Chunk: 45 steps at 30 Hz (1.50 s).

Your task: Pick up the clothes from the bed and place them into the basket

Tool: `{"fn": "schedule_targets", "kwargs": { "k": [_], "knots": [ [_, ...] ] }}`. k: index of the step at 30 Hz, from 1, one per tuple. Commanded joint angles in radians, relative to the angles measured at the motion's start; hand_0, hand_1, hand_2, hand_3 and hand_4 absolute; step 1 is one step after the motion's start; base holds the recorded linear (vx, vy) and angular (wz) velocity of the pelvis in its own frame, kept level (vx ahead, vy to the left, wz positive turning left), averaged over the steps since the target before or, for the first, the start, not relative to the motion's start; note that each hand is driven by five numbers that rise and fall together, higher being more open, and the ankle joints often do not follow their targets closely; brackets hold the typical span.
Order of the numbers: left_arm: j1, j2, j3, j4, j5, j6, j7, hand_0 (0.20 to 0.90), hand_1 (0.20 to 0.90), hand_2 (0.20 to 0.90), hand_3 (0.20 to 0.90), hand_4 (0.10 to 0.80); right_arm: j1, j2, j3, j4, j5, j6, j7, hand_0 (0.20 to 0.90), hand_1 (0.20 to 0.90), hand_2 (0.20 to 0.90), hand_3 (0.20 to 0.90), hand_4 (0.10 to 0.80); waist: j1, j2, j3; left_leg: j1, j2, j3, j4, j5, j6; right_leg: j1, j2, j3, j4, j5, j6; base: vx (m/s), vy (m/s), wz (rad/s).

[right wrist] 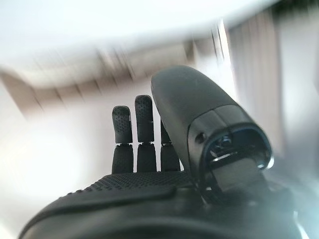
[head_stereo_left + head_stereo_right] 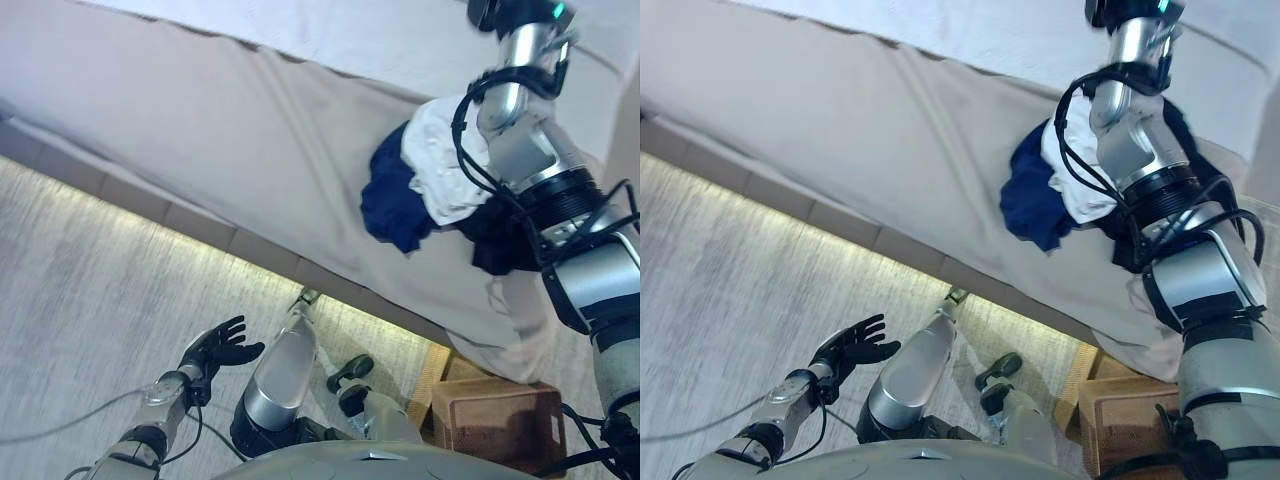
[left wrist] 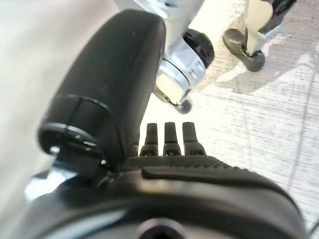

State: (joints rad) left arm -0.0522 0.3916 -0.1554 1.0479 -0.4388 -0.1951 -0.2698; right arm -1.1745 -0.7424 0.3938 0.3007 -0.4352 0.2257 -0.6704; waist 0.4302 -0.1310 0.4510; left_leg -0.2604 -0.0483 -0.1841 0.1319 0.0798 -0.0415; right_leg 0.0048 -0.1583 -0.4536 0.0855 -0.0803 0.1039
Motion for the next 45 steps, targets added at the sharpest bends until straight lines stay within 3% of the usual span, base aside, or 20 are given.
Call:
{"fn": "schedule_targets", "kwargs": {
  "k": [1, 5, 8, 9, 10, 13, 16, 18, 22, 29, 30, 38, 42, 45],
  "knots": [
    [0.102, -0.009, -0.006, 0.028, 0.066, -0.005, -0.005, 0.900, 0.900, 0.900, 0.900, 0.800, 0.060, -0.132, -0.074, -0.124, -0.068, -0.032, -0.088, 0.300, 0.300, 0.300, 0.200, 0.100, -0.053, 0.016, -0.178, 0.126, 0.009, 0.035, -0.116, -0.114, 0.069, -0.016, 0.037, 0.021, 0.065, -0.015, -0.031, 0.015, 0.023, -0.24],
    [0.122, -0.020, 0.007, 0.039, 0.116, 0.028, 0.011, 0.900, 0.900, 0.900, 0.900, 0.800, 0.124, -0.186, -0.128, -0.226, -0.048, -0.016, -0.073, 0.300, 0.300, 0.300, 0.200, 0.100, -0.093, 0.014, -0.250, 0.183, 0.009, 0.058, -0.156, -0.113, 0.066, 0.030, 0.059, 0.056, 0.008, -0.014, -0.022, 0.031, -0.037, -0.32],
    [0.112, -0.033, 0.019, 0.058, 0.145, 0.073, 0.018, 0.900, 0.900, 0.900, 0.900, 0.800, 0.185, -0.190, -0.152, -0.229, 0.045, -0.078, 0.014, 0.300, 0.300, 0.300, 0.200, 0.100, -0.129, 0.021, -0.303, 0.219, 0.006, 0.086, -0.165, -0.118, 0.059, 0.053, 0.061, 0.074, -0.022, -0.007, -0.016, 0.026, -0.013, -0.22],
    [0.110, -0.037, 0.022, 0.061, 0.151, 0.082, 0.017, 0.900, 0.900, 0.900, 0.900, 0.800, 0.216, -0.184, -0.146, -0.219, 0.065, -0.069, 0.101, 0.375, 0.375, 0.375, 0.288, 0.188, -0.138, 0.023, -0.315, 0.230, 0.005, 0.094, -0.166, -0.121, 0.057, 0.059, 0.060, 0.076, -0.028, -0.003, -0.016, 0.062, 0.036, -0.20],
    [0.110, -0.037, 0.024, 0.059, 0.147, 0.088, 0.015, 0.900, 0.900, 0.900, 0.900, 0.800, 0.243, -0.180, -0.133, -0.206, 0.108, -0.070, 0.205, 0.900, 0.900, 0.900, 0.900, 0.800, -0.146, 0.025, -0.322, 0.239, 0.004, 0.101, -0.166, -0.121, 0.056, 0.064, 0.059, 0.079, -0.034, -0.001, -0.017, 0.056, 0.035, -0.28],
    [0.110, -0.032, 0.019, 0.035, 0.119, 0.108, 0.006, 0.900, 0.900, 0.900, 0.900, 0.800, 0.331, -0.170, -0.082, -0.156, 0.215, -0.069, 0.498, 0.900, 0.900, 0.900, 0.900, 0.800, -0.160, 0.026, -0.324, 0.249, 0.009, 0.117, -0.155, -0.119, 0.052, 0.079, 0.060, 0.085, -0.037, 0.000, -0.030, 0.038, 0.035, -0.23],
    [0.094, -0.038, -0.009, 0.012, 0.097, 0.125, 0.016, 0.900, 0.900, 0.900, 0.900, 0.800, 0.359, -0.110, -0.041, -0.034, 0.177, -0.131, 0.615, 0.900, 0.900, 0.900, 0.900, 0.800, -0.146, 0.022, -0.301, 0.246, 0.011, 0.109, -0.139, -0.116, 0.049, 0.095, 0.061, 0.067, -0.028, -0.006, -0.043, 0.022, 0.025, -0.11],
    [0.082, -0.040, -0.027, 0.006, 0.100, 0.130, 0.017, 0.900, 0.900, 0.900, 0.900, 0.800, 0.340, -0.066, -0.007, 0.049, 0.155, -0.121, 0.667, 0.900, 0.900, 0.900, 0.900, 0.800, -0.121, 0.019, -0.277, 0.235, 0.009, 0.088, -0.126, -0.112, 0.046, 0.104, 0.060, 0.042, -0.020, -0.010, -0.048, -0.009, 0.012, 0.05],
    [0.041, -0.013, -0.049, -0.003, 0.091, 0.136, 0.012, 0.900, 0.900, 0.900, 0.900, 0.800, 0.233, -0.003, 0.077, 0.199, 0.129, -0.062, 0.661, 0.900, 0.900, 0.900, 0.900, 0.800, -0.053, 0.011, -0.205, 0.181, 0.010, 0.041, -0.090, -0.123, 0.031, 0.098, 0.057, 0.010, 0.013, -0.042, -0.054, -0.092, -0.023, 0.30],
    [-0.041, 0.045, -0.074, -0.013, 0.030, 0.117, 0.014, 0.900, 0.900, 0.900, 0.900, 0.800, -0.016, 0.038, 0.219, 0.517, 0.072, 0.066, 0.559, 0.900, 0.900, 0.900, 0.900, 0.800, 0.058, 0.020, -0.053, 0.011, -0.004, -0.028, -0.024, -0.095, 0.035, 0.004, 0.024, -0.078, 0.108, -0.048, -0.069, -0.191, -0.004, 0.41],
    [-0.044, 0.048, -0.072, -0.013, 0.019, 0.121, 0.020, 0.900, 0.900, 0.900, 0.900, 0.800, -0.034, 0.038, 0.233, 0.545, 0.002, 0.081, 0.562, 0.900, 0.900, 0.900, 0.900, 0.800, 0.067, 0.022, -0.043, 0.000, -0.007, -0.033, -0.021, -0.093, 0.037, -0.001, 0.021, -0.085, 0.114, -0.048, -0.070, -0.037, 0.048, 0.34],
    [-0.047, 0.058, -0.052, -0.010, -0.010, 0.078, -0.005, 0.900, 0.900, 0.900, 0.900, 0.800, -0.122, 0.044, 0.277, 0.735, -0.014, 0.214, 0.575, 0.900, 0.900, 0.900, 0.900, 0.800, 0.122, 0.042, 0.025, -0.099, -0.017, -0.044, -0.003, -0.062, 0.044, -0.075, -0.012, -0.147, 0.179, -0.047, -0.061, -0.032, 0.090, 0.30],
    [-0.056, 0.059, -0.046, -0.052, -0.054, 0.048, -0.031, 0.900, 0.900, 0.900, 0.900, 0.800, -0.154, 0.041, 0.286, 0.850, -0.075, 0.318, 0.628, 0.900, 0.900, 0.900, 0.900, 0.800, 0.143, 0.047, 0.058, -0.152, -0.012, -0.038, -0.014, -0.036, 0.045, -0.124, -0.028, -0.172, 0.197, -0.036, -0.046, -0.059, 0.074, 0.07],
    [-0.060, 0.059, -0.053, -0.091, -0.077, 0.036, -0.044, 0.900, 0.900, 0.900, 0.900, 0.800, -0.160, 0.031, 0.311, 0.905, -0.256, 0.408, 0.754, 0.900, 0.900, 0.900, 0.900, 0.800, 0.154, 0.043, 0.069, -0.186, -0.013, -0.031, -0.012, -0.031, 0.048, -0.150, -0.040, -0.195, 0.199, -0.019, -0.035, -0.036, 0.033, 0.07]
  ]
}}
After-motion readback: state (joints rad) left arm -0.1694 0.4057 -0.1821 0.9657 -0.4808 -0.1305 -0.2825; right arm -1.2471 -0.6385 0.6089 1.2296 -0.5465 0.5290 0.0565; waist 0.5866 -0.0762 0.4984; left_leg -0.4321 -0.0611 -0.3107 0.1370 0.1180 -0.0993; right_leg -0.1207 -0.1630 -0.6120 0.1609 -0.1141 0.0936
